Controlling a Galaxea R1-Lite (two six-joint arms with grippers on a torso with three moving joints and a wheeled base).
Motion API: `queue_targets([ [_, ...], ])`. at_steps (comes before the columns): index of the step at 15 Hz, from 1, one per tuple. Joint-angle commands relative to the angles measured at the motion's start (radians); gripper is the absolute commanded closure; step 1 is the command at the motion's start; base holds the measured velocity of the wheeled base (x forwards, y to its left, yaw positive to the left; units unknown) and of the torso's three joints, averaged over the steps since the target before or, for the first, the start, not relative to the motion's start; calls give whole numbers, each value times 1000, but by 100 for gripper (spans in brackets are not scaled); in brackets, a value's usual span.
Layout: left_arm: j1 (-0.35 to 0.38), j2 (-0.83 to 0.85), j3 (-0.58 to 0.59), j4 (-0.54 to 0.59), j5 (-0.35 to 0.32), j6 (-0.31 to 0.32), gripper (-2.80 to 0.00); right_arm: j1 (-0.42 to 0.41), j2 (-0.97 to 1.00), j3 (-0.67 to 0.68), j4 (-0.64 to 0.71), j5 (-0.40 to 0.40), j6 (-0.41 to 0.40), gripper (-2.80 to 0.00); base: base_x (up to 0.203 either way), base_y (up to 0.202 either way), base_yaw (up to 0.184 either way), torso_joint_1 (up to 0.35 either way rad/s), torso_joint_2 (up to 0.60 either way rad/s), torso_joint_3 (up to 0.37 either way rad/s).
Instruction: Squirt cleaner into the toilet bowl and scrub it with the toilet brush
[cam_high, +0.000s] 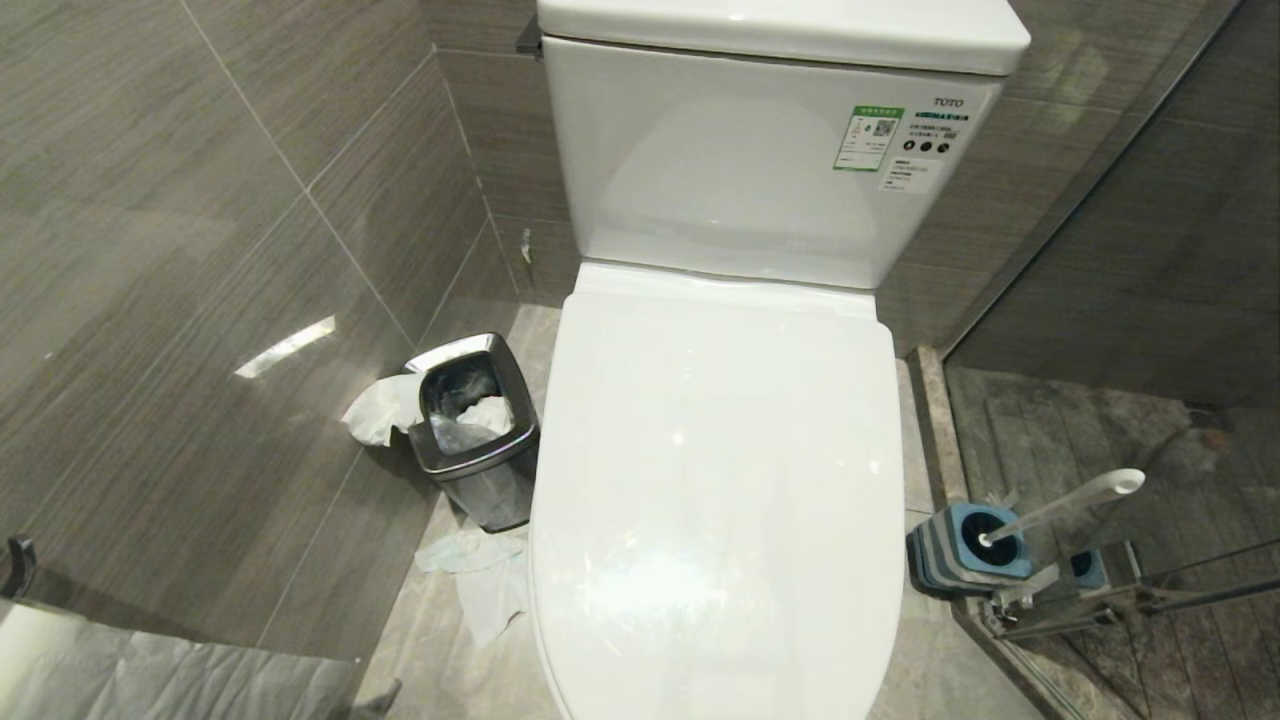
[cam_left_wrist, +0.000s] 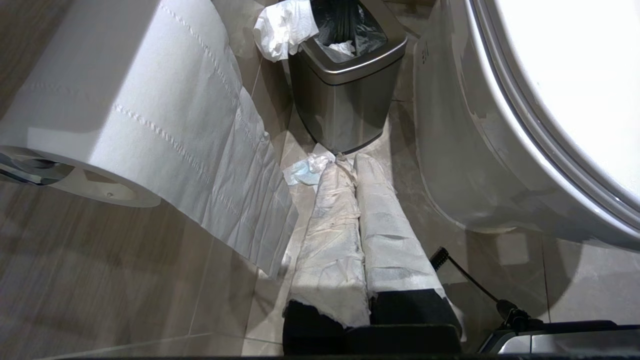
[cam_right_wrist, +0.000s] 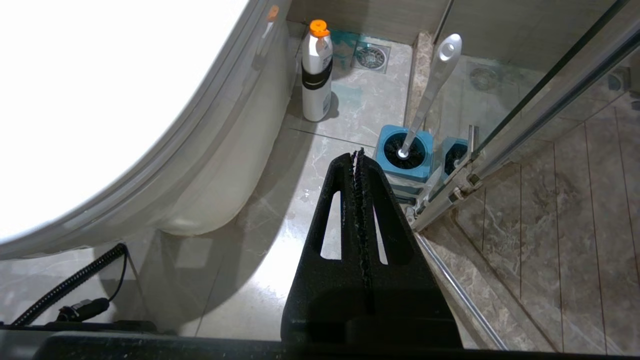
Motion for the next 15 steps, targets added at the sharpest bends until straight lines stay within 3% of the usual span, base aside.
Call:
queue_targets([
  [1,0,2,3,0,0,0,0,0,2,0,-1,0,0,0,0,0,0,0,0,0],
  [15,-8,2,3,0,2,0,0,1,2,0,-1,-2,2,0,0,0,0,0,0,0],
])
